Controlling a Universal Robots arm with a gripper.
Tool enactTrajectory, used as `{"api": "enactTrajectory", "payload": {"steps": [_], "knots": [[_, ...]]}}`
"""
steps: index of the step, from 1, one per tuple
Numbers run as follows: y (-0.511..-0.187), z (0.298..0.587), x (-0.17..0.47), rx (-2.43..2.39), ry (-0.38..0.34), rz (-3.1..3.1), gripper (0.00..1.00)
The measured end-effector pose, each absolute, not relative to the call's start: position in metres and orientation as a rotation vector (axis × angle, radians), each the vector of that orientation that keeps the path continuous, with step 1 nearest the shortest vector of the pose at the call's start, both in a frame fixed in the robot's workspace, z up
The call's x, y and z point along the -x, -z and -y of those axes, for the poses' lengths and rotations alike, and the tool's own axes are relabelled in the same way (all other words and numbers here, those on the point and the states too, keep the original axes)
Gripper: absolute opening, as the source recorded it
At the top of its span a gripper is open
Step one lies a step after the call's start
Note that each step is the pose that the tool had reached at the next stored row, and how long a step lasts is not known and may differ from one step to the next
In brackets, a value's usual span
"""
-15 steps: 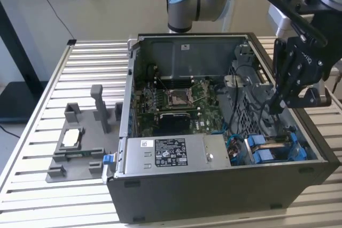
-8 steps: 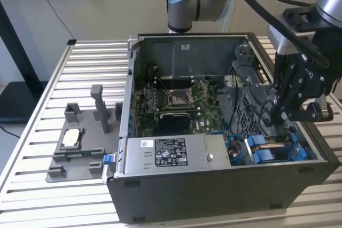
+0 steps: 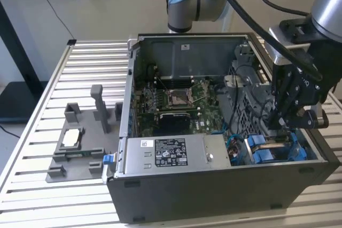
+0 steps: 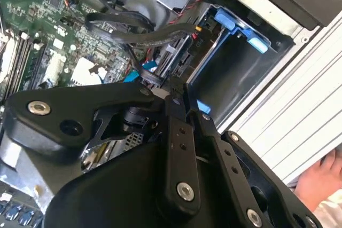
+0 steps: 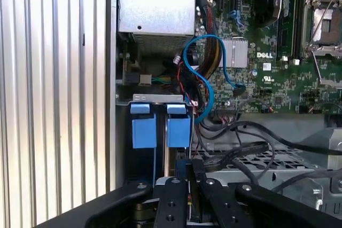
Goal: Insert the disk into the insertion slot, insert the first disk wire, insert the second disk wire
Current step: 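Insert the second disk wire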
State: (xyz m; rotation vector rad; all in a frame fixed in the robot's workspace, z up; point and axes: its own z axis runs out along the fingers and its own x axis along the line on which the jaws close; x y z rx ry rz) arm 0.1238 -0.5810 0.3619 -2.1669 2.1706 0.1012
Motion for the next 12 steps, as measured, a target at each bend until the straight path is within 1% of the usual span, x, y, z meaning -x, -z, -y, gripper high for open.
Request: {"api": "enactTrajectory", "payload": {"steps": [12], "knots": [[-0.3565, 0.581, -0.1328, 2.173, -0.101, -2.164, 0.16]]}}
